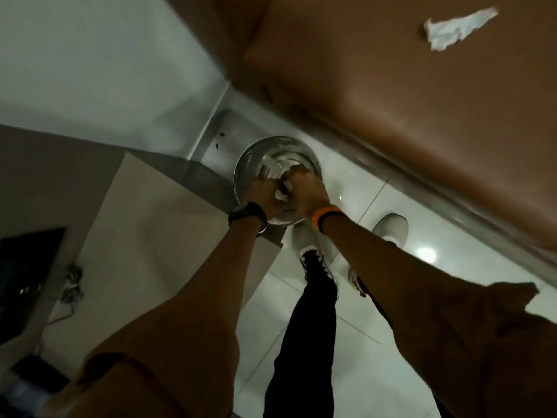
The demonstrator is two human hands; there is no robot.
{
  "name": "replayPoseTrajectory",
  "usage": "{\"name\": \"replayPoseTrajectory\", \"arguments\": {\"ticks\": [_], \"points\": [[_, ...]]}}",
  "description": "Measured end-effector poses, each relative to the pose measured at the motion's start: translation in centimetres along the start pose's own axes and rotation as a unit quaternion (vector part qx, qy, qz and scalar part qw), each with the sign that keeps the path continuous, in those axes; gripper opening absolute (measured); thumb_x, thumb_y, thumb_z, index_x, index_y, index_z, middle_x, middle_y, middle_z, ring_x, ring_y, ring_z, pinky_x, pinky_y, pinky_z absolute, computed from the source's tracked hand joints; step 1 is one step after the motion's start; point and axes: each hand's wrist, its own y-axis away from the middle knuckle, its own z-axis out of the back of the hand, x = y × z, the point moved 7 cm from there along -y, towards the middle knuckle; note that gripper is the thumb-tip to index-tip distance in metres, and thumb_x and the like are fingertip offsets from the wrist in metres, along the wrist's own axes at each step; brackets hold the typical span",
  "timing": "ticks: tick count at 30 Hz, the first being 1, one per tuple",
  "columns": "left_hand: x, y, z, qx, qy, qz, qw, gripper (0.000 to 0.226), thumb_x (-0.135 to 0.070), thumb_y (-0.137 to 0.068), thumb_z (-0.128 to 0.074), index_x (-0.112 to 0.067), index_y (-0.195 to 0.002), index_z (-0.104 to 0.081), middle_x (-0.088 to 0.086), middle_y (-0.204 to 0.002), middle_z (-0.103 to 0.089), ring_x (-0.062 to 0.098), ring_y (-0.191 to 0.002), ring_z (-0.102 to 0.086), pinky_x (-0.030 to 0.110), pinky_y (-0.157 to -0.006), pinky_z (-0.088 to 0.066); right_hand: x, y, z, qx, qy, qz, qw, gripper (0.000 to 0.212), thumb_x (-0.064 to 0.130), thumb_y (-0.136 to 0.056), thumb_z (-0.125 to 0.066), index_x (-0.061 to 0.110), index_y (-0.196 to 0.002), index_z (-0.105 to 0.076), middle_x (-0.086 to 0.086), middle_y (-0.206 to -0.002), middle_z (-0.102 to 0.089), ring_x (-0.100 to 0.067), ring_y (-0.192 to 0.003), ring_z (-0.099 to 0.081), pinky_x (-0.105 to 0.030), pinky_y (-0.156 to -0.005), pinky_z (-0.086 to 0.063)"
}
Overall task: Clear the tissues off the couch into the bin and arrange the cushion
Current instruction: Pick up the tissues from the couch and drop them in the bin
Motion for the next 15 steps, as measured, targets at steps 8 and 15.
{"name": "replayPoseTrajectory", "arguments": {"ticks": [8,15], "points": [[-2.9,1.5,2.1,-0.099,-0.072,-0.039,0.992,0.071,-0.054,-0.082,-0.058,-0.019,-0.141,-0.044,0.014,-0.152,-0.038,0.035,-0.141,-0.034,0.052,-0.117,-0.032,-0.5,5.0,6.2,-0.183,-0.003,0.008,0.983,0.032,0.008,-0.088,-0.07,0.005,-0.12,-0.071,-0.014,-0.134,-0.067,-0.033,-0.117,-0.067,-0.036,-0.086,-0.06],[-18.2,2.0,8.9,-0.235,-0.081,-0.216,0.944,0.055,-0.027,-0.079,-0.066,-0.013,-0.131,-0.054,0.013,-0.143,-0.048,0.036,-0.126,-0.046,0.048,-0.098,-0.048,-10.7,13.1,20.5,-0.414,0.041,-0.14,0.899,0.029,0.014,-0.088,-0.056,0.017,-0.112,-0.071,-0.013,-0.144,-0.054,-0.036,-0.129,-0.05,-0.05,-0.097,-0.051]]}}
